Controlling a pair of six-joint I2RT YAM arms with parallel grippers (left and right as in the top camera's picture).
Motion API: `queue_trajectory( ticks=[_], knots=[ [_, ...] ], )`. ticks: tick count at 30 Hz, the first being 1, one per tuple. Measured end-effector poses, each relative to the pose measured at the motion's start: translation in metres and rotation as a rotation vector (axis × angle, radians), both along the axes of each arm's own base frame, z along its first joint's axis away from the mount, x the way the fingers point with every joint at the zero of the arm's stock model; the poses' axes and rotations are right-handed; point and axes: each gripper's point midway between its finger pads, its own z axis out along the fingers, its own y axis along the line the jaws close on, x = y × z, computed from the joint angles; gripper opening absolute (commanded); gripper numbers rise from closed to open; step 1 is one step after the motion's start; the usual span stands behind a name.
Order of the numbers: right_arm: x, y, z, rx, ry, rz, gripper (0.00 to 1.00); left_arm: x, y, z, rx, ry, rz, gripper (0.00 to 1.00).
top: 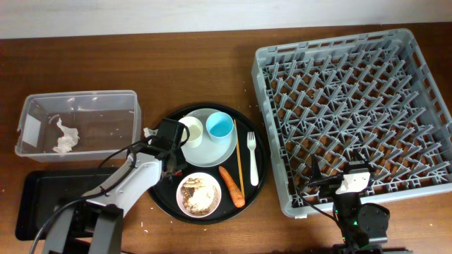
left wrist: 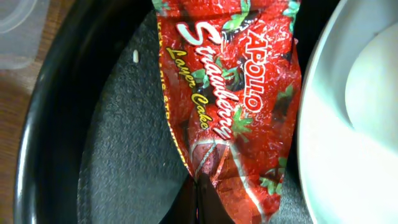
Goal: Sort waste into correct bins and load items into the dishwasher rack
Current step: 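Carry the red wrapper with the left gripper into the clear bin and release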
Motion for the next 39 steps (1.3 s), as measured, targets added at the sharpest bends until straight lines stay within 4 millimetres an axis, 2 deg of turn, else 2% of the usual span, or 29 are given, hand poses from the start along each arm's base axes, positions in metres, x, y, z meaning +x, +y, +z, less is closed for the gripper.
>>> queue_trajectory(
  ticks=[3,10,12,14,16,17,19,21,24,25,26,27,28,29,32,34,35,36,38,39],
  knots=[
    [0.0,0.0,0.0,0.0,0.0,0.0,0.99,0.0,0.0,0.027,-0.009,-0.038,-0.012,0.0],
    [0.0,0.0,0.0,0.001,0.0,0.0,0.99,0.016,-0.002,0.14,-0.085,-0.313,-0.009,0.0],
    [0.0,0.0,0.0,0.0,0.0,0.0,0.99,0.019,0.007,0.161,-0.092,-0.378,0.021,0.0],
    [0.0,0.0,0.0,0.0,0.0,0.0,0.99,0.023,0.034,0.179,-0.082,-0.444,0.104,0.0],
    [0.0,0.0,0.0,0.0,0.0,0.0,0.99,0.026,0.074,0.182,-0.046,-0.464,0.226,0.0],
    [0.0,0.0,0.0,0.0,0.0,0.0,0.99,0.026,0.084,0.182,-0.039,-0.468,0.256,0.0],
    [0.0,0.0,0.0,0.0,0.0,0.0,0.99,0.035,0.13,0.181,-0.001,-0.497,0.392,0.0],
    [0.0,0.0,0.0,0.0,0.0,0.0,0.99,0.045,0.152,0.171,0.016,-0.497,0.451,0.0],
    [0.0,0.0,0.0,0.0,-0.001,0.0,0.99,0.067,0.179,0.138,0.012,-0.465,0.512,0.02],
    [0.0,0.0,0.0,0.0,-0.001,0.0,0.99,0.07,0.181,0.126,0.001,-0.439,0.517,0.06],
    [0.0,0.0,0.0,0.0,-0.001,0.0,0.99,0.076,0.186,0.118,-0.017,-0.44,0.523,0.24],
    [0.0,0.0,0.0,0.0,-0.001,0.0,0.99,0.078,0.188,0.111,-0.027,-0.43,0.529,0.56],
    [0.0,0.0,0.0,0.0,-0.001,0.0,0.99,0.079,0.191,0.108,-0.031,-0.426,0.532,0.81],
    [0.0,0.0,0.0,0.0,-0.001,0.0,0.99,0.08,0.195,0.106,-0.034,-0.429,0.538,0.93],
    [0.0,0.0,0.0,0.0,-0.001,0.0,0.99,0.08,0.202,0.107,-0.038,-0.439,0.554,0.93],
    [0.0,0.0,0.0,0.0,-0.001,0.0,0.98,0.082,0.198,0.107,-0.061,-0.44,0.543,0.82],
    [0.0,0.0,0.0,0.001,-0.001,0.0,0.99,0.083,0.195,0.106,-0.075,-0.439,0.535,0.76],
    [0.0,0.0,0.0,0.0,-0.001,0.0,0.99,0.084,0.189,0.107,-0.106,-0.428,0.51,0.75],
    [0.0,0.0,0.0,0.0,-0.001,0.0,0.99,0.079,0.175,0.114,-0.158,-0.391,0.459,0.75],
    [0.0,0.0,0.0,0.0,-0.001,0.0,0.99,0.069,0.168,0.123,-0.177,-0.374,0.445,0.74]
  ],
)
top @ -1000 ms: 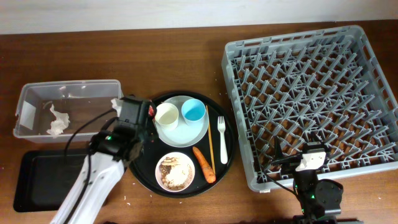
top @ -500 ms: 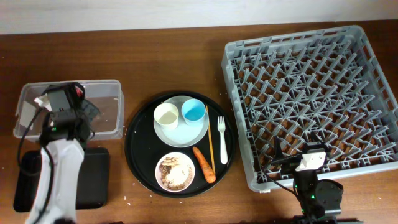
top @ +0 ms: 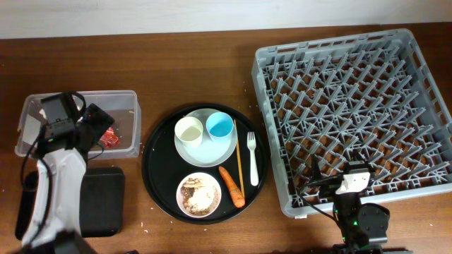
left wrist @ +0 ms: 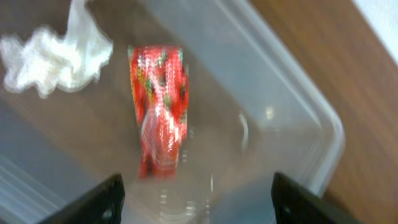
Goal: Sort waste into correct bins and load items into the dishwasher rack
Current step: 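Carry the red wrapper with the left gripper into the clear bin and release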
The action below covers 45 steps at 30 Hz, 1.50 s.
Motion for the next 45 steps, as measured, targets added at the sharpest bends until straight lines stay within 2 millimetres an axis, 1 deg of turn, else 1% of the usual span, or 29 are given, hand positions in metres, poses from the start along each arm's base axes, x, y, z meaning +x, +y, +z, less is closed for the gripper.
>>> queue_trajectory(
  ticks=[1,3,4,5,6,7,9,11,12,14,15,16,17,18,19,20,21,22,24,25,26,29,32,35,37,40,43,45],
  knots=[
    [0.0,0.0,0.0,0.001,0.0,0.0,0.99,-0.006,-0.005,0.011,-0.006,-0.011,-0.015,0.74],
    [0.0,0.0,0.0,0.0,0.0,0.0,0.99,-0.029,-0.024,0.049,-0.021,-0.062,-0.067,0.74],
    [0.0,0.0,0.0,0.0,0.0,0.0,0.99,-0.038,-0.035,0.061,-0.019,-0.076,-0.103,0.74],
    [0.0,0.0,0.0,0.001,0.0,0.0,0.99,-0.048,-0.05,0.071,-0.014,-0.083,-0.148,0.74],
    [0.0,0.0,0.0,0.0,0.0,0.0,0.99,-0.064,-0.071,0.08,-0.001,-0.078,-0.215,0.71],
    [0.0,0.0,0.0,0.0,0.0,0.0,0.99,-0.076,-0.077,0.083,0.02,-0.057,-0.235,0.68],
    [0.0,0.0,0.0,0.001,0.0,0.0,0.99,-0.103,-0.073,0.077,0.074,0.026,-0.214,0.62],
    [0.0,0.0,0.0,0.0,0.0,0.0,0.99,-0.119,-0.058,0.077,0.132,0.069,-0.151,0.42],
    [0.0,0.0,0.0,0.001,0.0,0.0,0.99,-0.121,-0.053,0.077,0.142,0.073,-0.121,0.38],
    [0.0,0.0,0.0,0.001,0.0,0.0,0.99,-0.126,-0.034,0.076,0.141,0.084,-0.014,0.16],
    [0.0,0.0,0.0,0.001,0.0,0.0,0.99,-0.128,-0.024,0.075,0.135,0.084,0.046,0.07],
    [0.0,0.0,0.0,0.0,0.0,0.0,0.99,-0.13,-0.013,0.073,0.128,0.083,0.099,0.01],
    [0.0,0.0,0.0,0.0,0.0,0.0,0.99,-0.134,0.003,0.068,0.124,0.088,0.176,0.01],
    [0.0,0.0,0.0,0.001,0.0,0.0,0.99,-0.14,0.017,0.059,0.108,0.105,0.252,0.01],
    [0.0,0.0,0.0,0.0,0.0,0.0,0.99,-0.149,0.027,0.045,0.088,0.146,0.308,0.01],
    [0.0,0.0,0.0,0.001,0.0,0.0,0.99,-0.154,0.035,0.034,0.051,0.152,0.356,0.01],
    [0.0,0.0,0.0,0.0,0.0,0.0,0.99,-0.163,0.045,0.021,0.016,0.173,0.411,0.0],
    [0.0,0.0,0.0,0.0,0.0,0.0,0.99,-0.169,0.05,0.004,-0.034,0.188,0.453,0.0],
    [0.0,0.0,0.0,0.0,0.0,0.0,0.98,-0.177,0.052,-0.023,-0.113,0.213,0.494,0.0],
    [0.0,0.0,0.0,0.0,0.0,0.0,0.99,-0.177,0.053,-0.031,-0.132,0.211,0.499,0.0],
    [0.0,0.0,0.0,0.001,0.0,0.0,0.99,-0.174,0.054,-0.038,-0.147,0.208,0.496,0.0],
    [0.0,0.0,0.0,0.001,0.0,0.0,0.98,-0.171,0.049,-0.069,-0.194,0.231,0.481,0.0],
    [0.0,0.0,0.0,0.0,0.0,0.0,0.99,-0.151,0.064,-0.083,-0.167,0.162,0.473,0.0],
    [0.0,0.0,0.0,0.001,0.0,0.0,0.99,-0.145,0.062,-0.105,-0.205,0.177,0.457,0.0],
    [0.0,0.0,0.0,0.001,0.0,0.0,0.99,-0.136,0.065,-0.111,-0.213,0.156,0.439,0.0],
    [0.0,0.0,0.0,0.0,0.0,0.0,0.99,-0.131,0.064,-0.123,-0.237,0.162,0.424,0.0],
    [0.0,0.0,0.0,0.0,0.0,0.0,0.99,-0.118,0.064,-0.127,-0.258,0.122,0.383,0.0],
    [0.0,0.0,0.0,0.001,0.0,0.0,0.99,-0.114,0.061,-0.132,-0.279,0.118,0.363,0.0]
  ],
)
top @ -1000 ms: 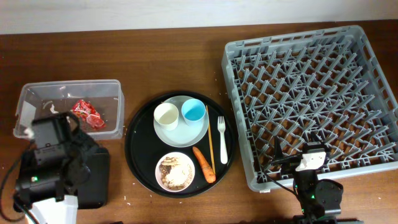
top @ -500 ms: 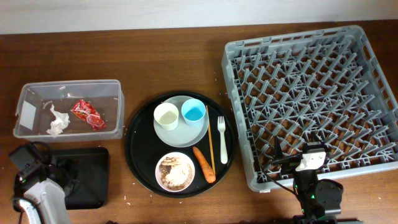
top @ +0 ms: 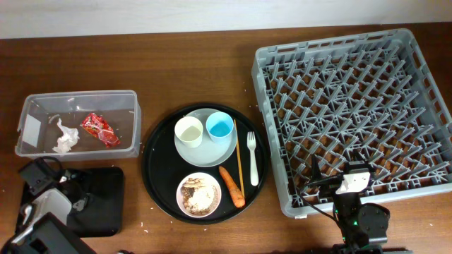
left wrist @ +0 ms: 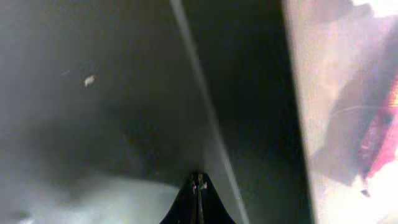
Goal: Sort waste into correct bins and load items into the dishwasher rack
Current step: 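Carry the red wrapper with the left gripper into the clear bin and release, then move the left gripper to the pink food bowl and grasp its rim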
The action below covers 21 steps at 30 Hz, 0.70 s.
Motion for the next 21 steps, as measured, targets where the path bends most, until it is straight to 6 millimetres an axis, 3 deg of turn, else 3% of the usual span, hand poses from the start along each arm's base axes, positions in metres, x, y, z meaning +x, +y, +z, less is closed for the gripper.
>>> queue_trajectory(
  ticks=[6,13,16,18,19,21],
  knots=[
    [0.0,0.0,0.0,0.0,0.0,0.0,0.99,0.025,-0.002,0.012,0.0,-0.13,-0.076,0.0],
    [0.0,0.0,0.0,0.0,0.0,0.0,0.99,0.03,-0.009,0.016,-0.017,-0.164,-0.121,0.0],
    [0.0,0.0,0.0,0.0,0.0,0.0,0.99,0.019,-0.021,0.016,-0.068,-0.125,-0.125,0.0],
    [0.0,0.0,0.0,0.0,0.0,0.0,0.99,0.017,-0.023,0.037,-0.046,-0.151,-0.13,0.0],
    [0.0,0.0,0.0,0.0,0.001,0.0,0.99,0.016,-0.025,0.061,-0.016,-0.185,-0.135,0.0],
    [0.0,0.0,0.0,-0.001,0.001,-0.001,0.99,0.008,-0.032,0.085,-0.009,-0.192,-0.138,0.0]
  ],
)
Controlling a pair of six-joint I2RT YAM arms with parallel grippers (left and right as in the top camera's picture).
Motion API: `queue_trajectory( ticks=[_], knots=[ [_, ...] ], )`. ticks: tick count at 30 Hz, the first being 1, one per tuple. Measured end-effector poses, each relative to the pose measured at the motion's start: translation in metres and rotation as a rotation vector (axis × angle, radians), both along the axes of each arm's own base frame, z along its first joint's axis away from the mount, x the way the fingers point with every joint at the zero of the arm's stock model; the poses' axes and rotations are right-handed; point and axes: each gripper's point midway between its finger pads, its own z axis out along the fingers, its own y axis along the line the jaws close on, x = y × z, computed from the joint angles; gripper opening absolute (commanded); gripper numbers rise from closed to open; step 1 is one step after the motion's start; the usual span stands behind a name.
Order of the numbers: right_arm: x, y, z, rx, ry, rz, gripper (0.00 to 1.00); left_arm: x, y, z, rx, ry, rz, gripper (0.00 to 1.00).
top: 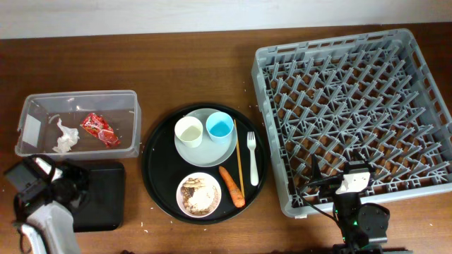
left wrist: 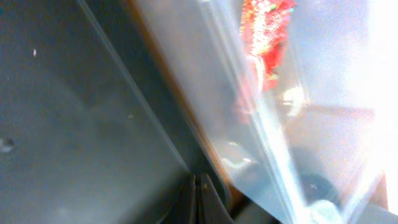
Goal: Sort waste into correct bins and load items into the dishwasher rack
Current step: 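Move the left gripper to the pink food bowl and grasp its rim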
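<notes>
The red snack wrapper (top: pixel 99 129) lies in the clear bin (top: pixel 134 120) beside a white tissue (top: pixel 65 137). The left wrist view shows the wrapper (left wrist: pixel 264 37) blurred through the bin's wall. My left gripper (top: pixel 67 189) is shut on nothing, low over the black bin (top: pixel 99 201); its fingertips (left wrist: pixel 196 190) are pressed together. On the round black tray (top: pixel 155 169) are a plate with a cream cup (top: pixel 188 130) and a blue cup (top: pixel 219 126), a white fork (top: pixel 252 156), a wooden stick (top: pixel 239 166), a carrot (top: pixel 232 185) and a bowl of leftovers (top: pixel 198 194). My right gripper (top: pixel 316 173) rests shut at the front edge of the grey rack (top: pixel 353 106).
The clear bin stands at the far left with the black bin right in front of it. The round tray fills the middle, and the rack takes up the right half of the brown table (top: pixel 198 63). A few crumbs lie near the tray's front left.
My left arm has shifted a little at the table's front left and turned toward the clear bin, whose wall and wrapper now fill its wrist view. It stays shut. The right arm has not moved.
My left gripper was shut on the red wrapper on the round tray. Then it was open over the clear bin with the wrapper below it. Then it was shut and empty over the black bin, where it remains, and the wrapper lies in the clear bin.
</notes>
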Motion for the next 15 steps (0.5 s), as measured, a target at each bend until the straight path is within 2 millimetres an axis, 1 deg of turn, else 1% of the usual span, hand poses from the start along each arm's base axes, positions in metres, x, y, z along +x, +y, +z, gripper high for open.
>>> queue_trajectory(
  ticks=[1,2,3,4,5,6,7,8,9,10,12,15],
  knots=[
    [0.0,0.0,0.0,0.0,0.0,0.0,0.99,-0.012,-0.011,0.012,-0.012,0.022,-0.01,0.01],
    [0.0,0.0,0.0,0.001,0.0,0.0,0.99,-0.018,-0.02,0.036,0.022,-0.003,-0.038,0.05],
    [0.0,0.0,0.0,0.001,0.0,0.0,0.99,-0.019,-0.026,0.057,0.064,-0.035,-0.075,0.1],
    [0.0,0.0,0.0,0.0,0.0,0.0,0.99,-0.023,-0.042,0.076,0.076,-0.03,-0.138,0.17],
    [0.0,0.0,0.0,0.001,-0.001,0.0,0.99,-0.023,-0.054,0.09,0.092,-0.038,-0.195,0.24],
    [0.0,0.0,0.0,0.001,0.0,0.0,0.99,-0.027,-0.072,0.103,0.095,-0.026,-0.272,0.32],
    [0.0,0.0,0.0,0.0,0.0,0.0,0.99,-0.026,-0.084,0.112,0.108,-0.033,-0.33,0.37],
    [0.0,0.0,0.0,0.0,0.0,0.0,0.99,-0.028,-0.106,0.121,0.116,-0.03,-0.431,0.43],
    [0.0,0.0,0.0,0.0,0.0,0.0,0.99,-0.029,-0.124,0.123,0.119,-0.028,-0.514,0.45],
    [0.0,0.0,0.0,0.0,0.0,0.0,0.98,-0.032,-0.14,0.121,0.119,-0.013,-0.589,0.45],
    [0.0,0.0,0.0,0.001,0.0,0.0,0.99,-0.043,-0.173,0.112,0.105,0.036,-0.742,0.45],
    [0.0,0.0,0.0,0.0,0.0,0.0,0.99,-0.058,-0.215,0.1,0.122,0.103,-0.961,0.45]
  ],
)
